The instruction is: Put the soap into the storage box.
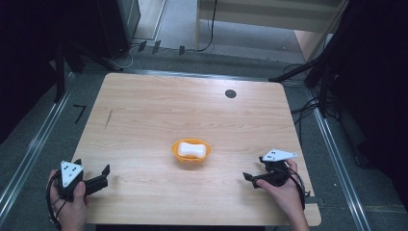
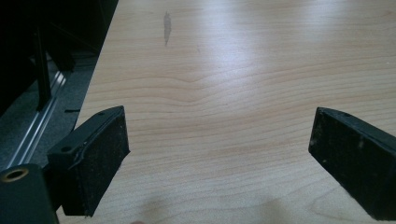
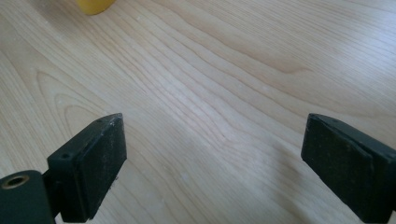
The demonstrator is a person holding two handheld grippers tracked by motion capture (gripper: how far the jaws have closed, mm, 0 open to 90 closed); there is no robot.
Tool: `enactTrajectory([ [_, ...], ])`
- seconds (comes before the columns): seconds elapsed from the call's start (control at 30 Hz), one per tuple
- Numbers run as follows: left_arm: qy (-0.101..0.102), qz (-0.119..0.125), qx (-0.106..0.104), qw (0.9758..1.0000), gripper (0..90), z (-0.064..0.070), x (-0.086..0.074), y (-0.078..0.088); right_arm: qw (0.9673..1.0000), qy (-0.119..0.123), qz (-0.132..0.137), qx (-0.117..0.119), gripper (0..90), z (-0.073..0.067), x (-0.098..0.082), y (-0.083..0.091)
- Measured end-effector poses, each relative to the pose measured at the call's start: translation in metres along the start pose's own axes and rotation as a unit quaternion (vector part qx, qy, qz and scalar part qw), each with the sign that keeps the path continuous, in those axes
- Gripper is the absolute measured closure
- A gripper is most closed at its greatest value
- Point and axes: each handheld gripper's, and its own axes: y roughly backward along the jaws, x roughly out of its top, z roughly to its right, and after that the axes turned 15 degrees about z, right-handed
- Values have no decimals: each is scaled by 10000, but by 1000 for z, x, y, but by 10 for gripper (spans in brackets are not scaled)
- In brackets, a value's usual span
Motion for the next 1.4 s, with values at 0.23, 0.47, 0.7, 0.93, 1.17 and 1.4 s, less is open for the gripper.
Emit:
enactTrajectory([
  [0.23,1,3,8,10000,55,0,0,0,9996,-161,193,-85,73,8,-12,17],
  [0.47,9,2,6,10000,55,0,0,0,9988,-324,298,-190,68,17,-27,33],
  [0.7,12,11,10,10000,55,0,0,0,9975,-496,373,-339,65,29,-40,54],
  [0.93,11,6,12,10000,55,0,0,0,9950,-660,474,-573,65,41,-53,76],
  [1.17,25,10,23,10000,55,0,0,0,9904,-826,724,-838,64,55,-66,99],
  [1.4,44,-2,2,10000,55,-1,0,-1,9824,-1061,1097,-1076,64,61,-74,113],
])
